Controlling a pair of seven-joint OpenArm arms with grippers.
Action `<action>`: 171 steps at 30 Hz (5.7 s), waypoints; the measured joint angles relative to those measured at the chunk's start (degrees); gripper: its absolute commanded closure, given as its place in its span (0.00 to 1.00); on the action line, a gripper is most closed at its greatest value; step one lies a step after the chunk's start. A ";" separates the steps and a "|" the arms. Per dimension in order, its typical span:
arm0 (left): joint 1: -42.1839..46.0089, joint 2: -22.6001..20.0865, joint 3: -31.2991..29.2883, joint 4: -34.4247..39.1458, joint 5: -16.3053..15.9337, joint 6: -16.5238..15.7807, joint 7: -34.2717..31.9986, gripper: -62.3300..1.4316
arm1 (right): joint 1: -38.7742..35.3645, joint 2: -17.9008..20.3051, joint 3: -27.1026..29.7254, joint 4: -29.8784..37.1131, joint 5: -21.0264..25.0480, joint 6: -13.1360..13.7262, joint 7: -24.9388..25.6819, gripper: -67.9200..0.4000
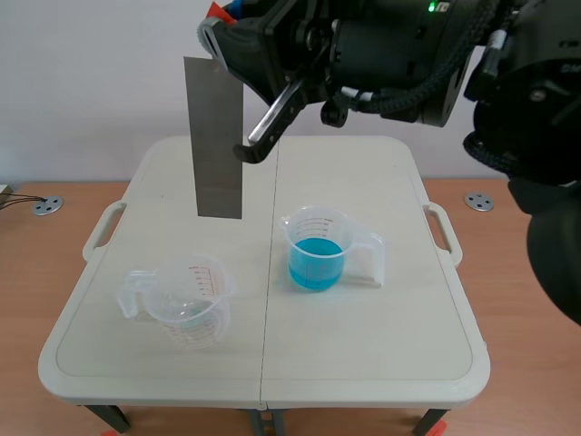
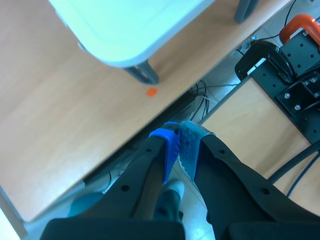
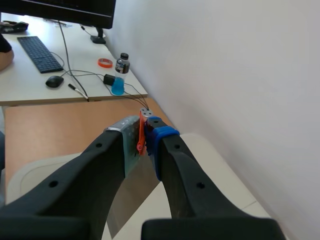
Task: Hold the metal plate by the orange handle, dip it into the blue solution, take it out and point at it, then put the plate back in the beaker on the left.
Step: 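Move the plate over the blue solution, then point at the plate with the left hand, then lower the plate into the blue solution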
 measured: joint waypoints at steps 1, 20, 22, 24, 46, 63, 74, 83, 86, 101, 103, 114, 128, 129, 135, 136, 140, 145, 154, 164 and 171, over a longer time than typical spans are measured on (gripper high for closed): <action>-0.17 -0.63 0.00 0.00 0.02 -0.02 -0.04 0.95 | 0.00 0.37 0.74 0.31 0.37 0.02 -0.37 0.97; -13.29 -3.15 0.11 0.00 0.00 -0.74 0.11 0.95 | -0.02 6.12 13.99 0.66 4.50 0.59 -1.20 0.98; -16.35 -3.15 0.63 0.00 0.00 -1.29 0.11 0.95 | -0.02 6.12 14.91 0.66 4.50 0.59 -1.99 0.98; -19.61 -3.15 1.88 0.00 0.00 -1.27 0.13 0.95 | -0.02 6.12 15.43 0.66 4.50 0.59 -2.40 0.98; -59.91 -2.93 32.26 -0.04 0.00 -1.46 11.85 0.95 | -0.02 6.10 15.47 -6.05 4.48 0.61 -0.35 0.98; -77.26 9.46 48.63 -18.71 3.65 -1.46 15.02 0.95 | -0.02 6.10 15.47 -6.45 4.50 0.61 0.52 0.98; -83.87 14.03 54.60 -24.33 6.01 -1.49 14.80 0.95 | -0.02 6.10 15.47 -6.45 4.50 0.61 0.52 0.98; -85.83 16.20 56.11 -24.81 7.82 -0.15 14.80 0.96 | -0.02 6.10 15.47 -6.45 4.50 0.59 0.52 0.98; -85.83 16.70 56.15 -24.81 8.44 0.33 14.80 0.96 | -0.02 6.10 15.47 -6.45 4.50 0.59 0.52 0.98; -85.83 18.12 56.24 -24.81 10.56 0.44 14.80 0.95 | -0.02 6.10 15.47 -6.45 4.87 0.59 0.52 0.98; -85.83 18.12 56.24 -24.81 10.56 0.44 14.80 0.95 | -0.02 6.10 15.47 -6.45 4.90 0.59 0.52 0.98; -81.35 15.04 54.31 -24.20 8.28 3.72 14.73 0.95 | -0.02 6.08 15.47 -6.45 4.94 0.59 0.52 0.98; -57.57 -0.76 36.20 -8.26 -6.03 3.91 11.58 0.95 | -0.02 5.95 15.45 -6.45 5.01 0.61 0.52 0.98; -55.45 -1.62 34.53 -7.52 -6.84 3.91 10.62 0.95 | -0.02 5.95 15.45 -6.45 5.03 0.61 0.52 0.98; -42.53 -4.46 24.48 -5.44 -11.50 5.18 6.60 0.95 | -0.02 5.95 15.45 -6.45 5.11 0.61 0.52 0.98; -40.52 -4.52 22.84 -5.44 -11.67 5.18 5.64 0.95 | -0.02 5.95 15.45 -6.45 5.11 0.61 0.52 0.98; -32.81 -4.59 16.87 -5.44 -12.61 5.18 2.32 0.95 | -0.02 5.95 15.45 -6.45 5.11 0.61 0.52 0.98; -23.30 -4.57 11.61 -5.44 -13.11 5.33 -1.36 0.95 | -0.02 5.95 14.14 -6.45 5.07 0.57 0.52 0.98; -10.47 -4.57 7.82 -5.46 -12.50 5.40 -2.01 0.95 | -0.02 5.81 12.79 -9.97 4.98 0.61 2.32 0.98; -7.54 -3.76 7.82 -8.37 -8.92 5.40 -2.03 0.95 | -0.02 5.81 12.79 -14.99 2.54 0.59 5.33 0.98; -7.63 -3.78 7.82 -9.29 -8.81 5.40 -2.03 0.95 | -0.02 5.81 12.63 -18.43 0.96 0.55 8.52 0.98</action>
